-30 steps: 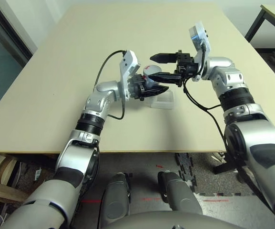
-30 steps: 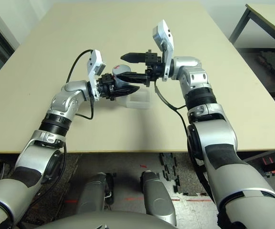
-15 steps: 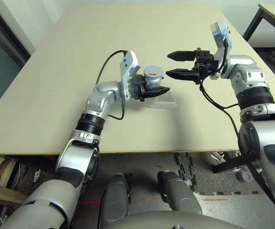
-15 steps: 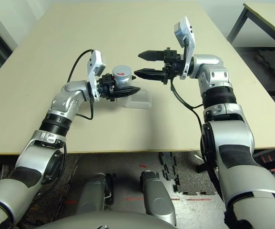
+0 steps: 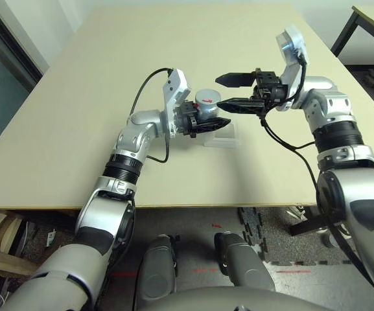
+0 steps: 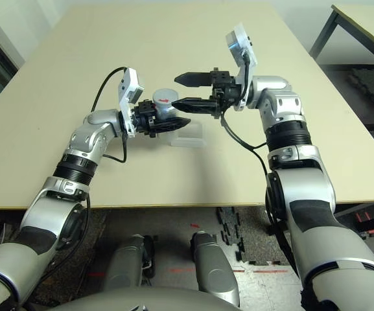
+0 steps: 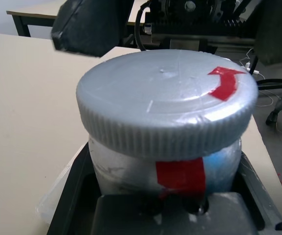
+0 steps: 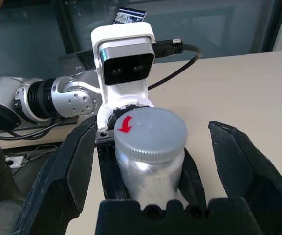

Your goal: Pour the medicine from the bottle into the box.

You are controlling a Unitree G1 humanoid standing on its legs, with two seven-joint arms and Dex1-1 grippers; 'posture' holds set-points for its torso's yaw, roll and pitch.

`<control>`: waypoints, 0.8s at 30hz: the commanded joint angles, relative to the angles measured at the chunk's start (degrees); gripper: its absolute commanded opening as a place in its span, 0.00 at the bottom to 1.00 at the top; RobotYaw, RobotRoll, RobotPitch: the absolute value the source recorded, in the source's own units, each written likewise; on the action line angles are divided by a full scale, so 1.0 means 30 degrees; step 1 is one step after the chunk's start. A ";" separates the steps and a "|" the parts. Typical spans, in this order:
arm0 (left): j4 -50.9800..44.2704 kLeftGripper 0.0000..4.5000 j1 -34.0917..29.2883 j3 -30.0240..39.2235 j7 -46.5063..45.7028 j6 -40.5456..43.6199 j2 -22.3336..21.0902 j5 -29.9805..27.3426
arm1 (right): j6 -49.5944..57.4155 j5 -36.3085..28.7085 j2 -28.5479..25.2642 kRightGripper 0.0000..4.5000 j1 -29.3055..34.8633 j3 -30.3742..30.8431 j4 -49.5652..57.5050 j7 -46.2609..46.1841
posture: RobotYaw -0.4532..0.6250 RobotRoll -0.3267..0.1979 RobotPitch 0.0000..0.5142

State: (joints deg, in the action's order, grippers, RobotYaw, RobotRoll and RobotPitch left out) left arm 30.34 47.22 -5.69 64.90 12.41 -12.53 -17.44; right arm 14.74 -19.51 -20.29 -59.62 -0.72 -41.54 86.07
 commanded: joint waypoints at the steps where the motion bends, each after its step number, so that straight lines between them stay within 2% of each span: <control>1: 0.0118 0.59 0.0121 -0.0256 0.0241 -0.0102 0.0047 0.0213 | -0.0462 0.0204 0.0314 1.00 0.0170 0.0362 0.0267 -0.0231 | 0.25 0.62 0.20; 10: -0.0098 0.59 0.0035 -0.0288 0.0242 -0.0005 0.0030 0.0188 | -0.1397 0.0616 0.0754 1.00 -0.0003 0.0695 -0.0370 -0.0983 | 0.25 0.62 0.20; 13: -0.0110 0.59 0.0021 -0.0293 0.0252 0.0012 0.0020 0.0185 | -0.1505 0.0651 0.0752 0.87 -0.0023 0.0713 -0.0427 -0.1042 | 0.25 0.62 0.20; 15: -0.0121 0.59 0.0021 -0.0298 0.0262 0.0031 0.0023 0.0178 | -0.1469 0.0605 0.0746 0.70 -0.0040 0.0667 -0.0423 -0.1075 | 0.25 0.62 0.20; 17: -0.0117 0.59 0.0023 -0.0301 0.0261 0.0039 0.0037 0.0175 | -0.1363 0.0521 0.0719 0.58 -0.0041 0.0616 -0.0375 -0.1090 | 0.25 0.62 0.20; 24: 0.0042 0.59 0.0036 -0.0337 0.0294 0.0004 0.0089 0.0208 | -0.0446 -0.0186 0.0615 0.58 0.0062 0.0171 0.0137 -0.1132 | 0.25 0.62 0.20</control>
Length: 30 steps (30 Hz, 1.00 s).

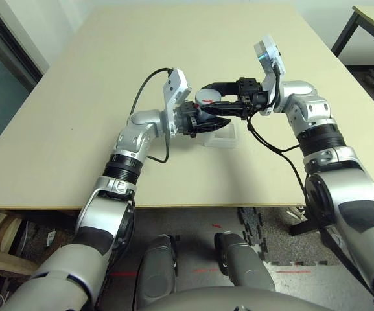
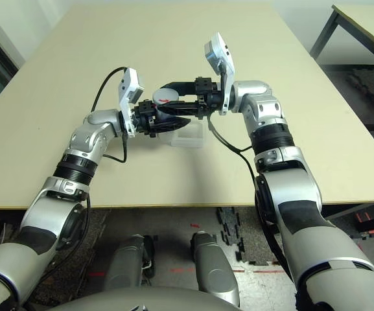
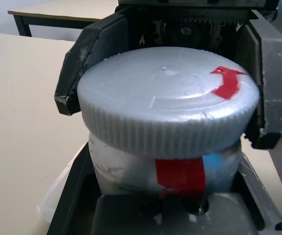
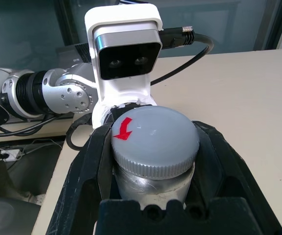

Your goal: Pour the medicine from the bottle into the box.

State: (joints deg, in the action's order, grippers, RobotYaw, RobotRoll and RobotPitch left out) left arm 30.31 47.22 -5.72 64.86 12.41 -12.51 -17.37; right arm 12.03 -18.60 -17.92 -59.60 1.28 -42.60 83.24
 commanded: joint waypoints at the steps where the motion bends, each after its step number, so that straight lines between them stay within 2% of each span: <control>1: 0.0055 0.59 0.0043 -0.0326 0.0310 0.0009 0.0077 0.0186 | 0.0675 -0.0694 -0.0177 0.58 0.0069 -0.0632 0.0608 -0.0216 | 0.25 0.62 0.20; 14: -0.0011 0.59 -0.0002 -0.0230 0.0146 0.0042 0.0053 0.0163 | 0.3779 -0.3651 -0.0461 0.58 0.0080 -0.3603 0.1898 -0.2701 | 0.25 0.62 0.22; 30: 0.0113 0.59 -0.0031 -0.0172 0.0087 -0.0063 0.0160 0.0161 | 0.3381 -0.1248 -0.3195 0.58 0.2611 -0.3388 0.3671 -0.7864 | 0.24 0.62 0.22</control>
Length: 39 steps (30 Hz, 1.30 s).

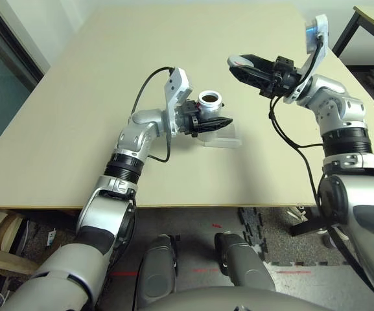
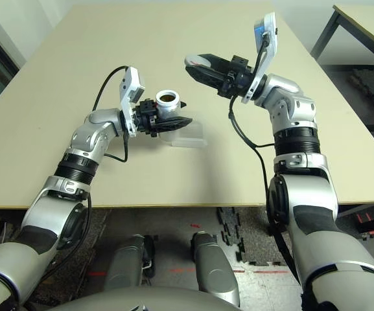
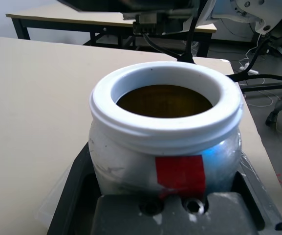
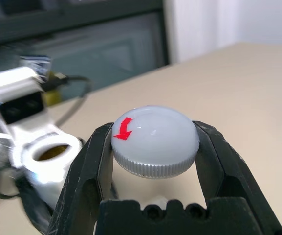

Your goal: Pour the medicine from the bottle into the box.

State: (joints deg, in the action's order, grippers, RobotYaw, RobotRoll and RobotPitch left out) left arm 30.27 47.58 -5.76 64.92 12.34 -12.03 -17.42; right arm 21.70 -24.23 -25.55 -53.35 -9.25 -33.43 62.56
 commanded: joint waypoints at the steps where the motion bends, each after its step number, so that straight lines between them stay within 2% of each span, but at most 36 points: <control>1: 0.0122 0.59 -0.0156 -0.0160 0.0063 -0.0040 0.0005 0.0183 | 0.0178 0.0807 -0.0839 0.58 0.0694 0.0138 0.0729 -0.1294 | 0.24 0.62 0.22; 8: 0.0204 0.59 -0.0139 -0.0100 0.0021 -0.0126 0.0031 0.0180 | -0.0443 0.3029 -0.2656 0.58 0.2524 0.0845 0.1929 -0.3521 | 0.23 0.62 0.22; 14: 0.0239 0.59 -0.0224 -0.0116 0.0008 -0.0221 0.0092 0.0197 | 0.0645 0.3504 -0.3132 0.58 0.4052 0.0865 0.3422 -0.4795 | 0.23 0.62 0.22; 23: 0.0452 0.59 -0.0108 -0.0081 -0.0020 -0.0438 0.0219 0.0206 | 0.1417 0.4898 -0.2647 0.58 0.5571 0.2076 0.3919 -0.6559 | 0.23 0.62 0.22; 36: 0.0243 0.59 -0.0214 -0.0070 -0.0026 -0.0331 -0.0039 0.0217 | -0.1306 0.6617 -0.1897 0.58 0.5232 0.3047 0.0103 -0.7979 | 0.25 0.62 0.22; 38: 0.0227 0.59 -0.0215 -0.0058 -0.0044 -0.0327 -0.0073 0.0224 | -0.1792 0.6760 -0.1825 0.74 0.5184 0.3000 -0.0171 -0.8145 | 0.25 0.62 0.22; 39: 0.0225 0.59 -0.0217 -0.0052 -0.0053 -0.0336 -0.0095 0.0232 | -0.2005 0.6830 -0.1825 0.79 0.5177 0.2985 -0.0247 -0.8209 | 0.25 0.62 0.22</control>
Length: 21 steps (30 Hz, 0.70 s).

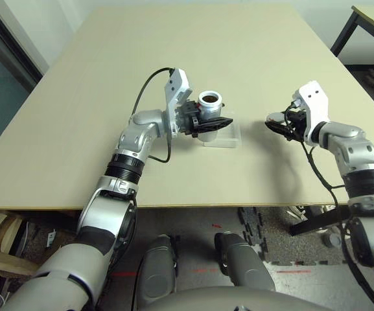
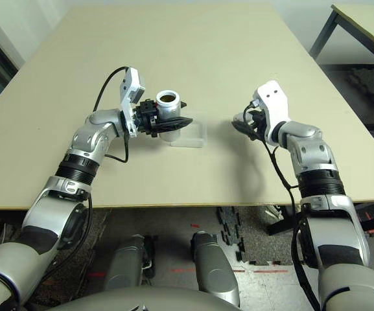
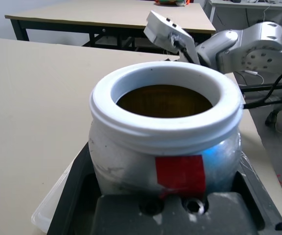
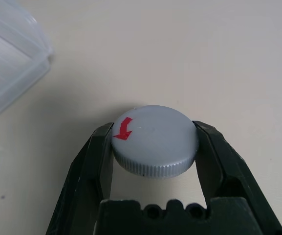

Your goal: Pour the medicine from the bottle into the box.

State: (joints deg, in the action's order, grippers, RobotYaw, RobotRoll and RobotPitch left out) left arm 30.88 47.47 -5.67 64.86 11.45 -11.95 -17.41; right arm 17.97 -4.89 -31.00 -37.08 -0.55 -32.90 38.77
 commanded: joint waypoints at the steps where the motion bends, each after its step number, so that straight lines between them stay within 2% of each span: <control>1: 0.0024 0.59 -0.0178 -0.0076 -0.0048 -0.0047 -0.0145 0.0238 | -0.1008 0.0461 -0.0023 0.86 -0.0248 0.0070 -0.0490 -0.0323 | 0.25 0.62 0.22; 3: 0.0037 0.59 -0.0176 -0.0067 -0.0064 -0.0068 -0.0185 0.0251 | -0.1428 0.0502 -0.0044 1.00 -0.0237 -0.0051 -0.0568 -0.0424 | 0.24 0.62 0.22; 10: 0.0401 0.59 0.0059 0.0022 -0.0181 -0.0355 -0.0374 0.0398 | -0.2244 -0.0647 -0.0527 1.00 -0.0032 -0.0952 0.0631 0.0783 | 0.24 0.62 0.23; 21: 0.1961 0.59 0.0907 0.0222 -0.0324 -0.1316 -0.0951 0.1029 | -0.2067 -0.4466 -0.2435 1.00 0.1633 -0.1295 0.4795 0.8314 | 0.22 0.62 0.22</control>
State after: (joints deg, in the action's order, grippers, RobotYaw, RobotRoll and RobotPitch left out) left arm 35.35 49.06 -5.06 64.08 8.41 -14.46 -15.41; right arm 11.48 -16.23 -37.63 -32.96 -4.45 -20.83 60.36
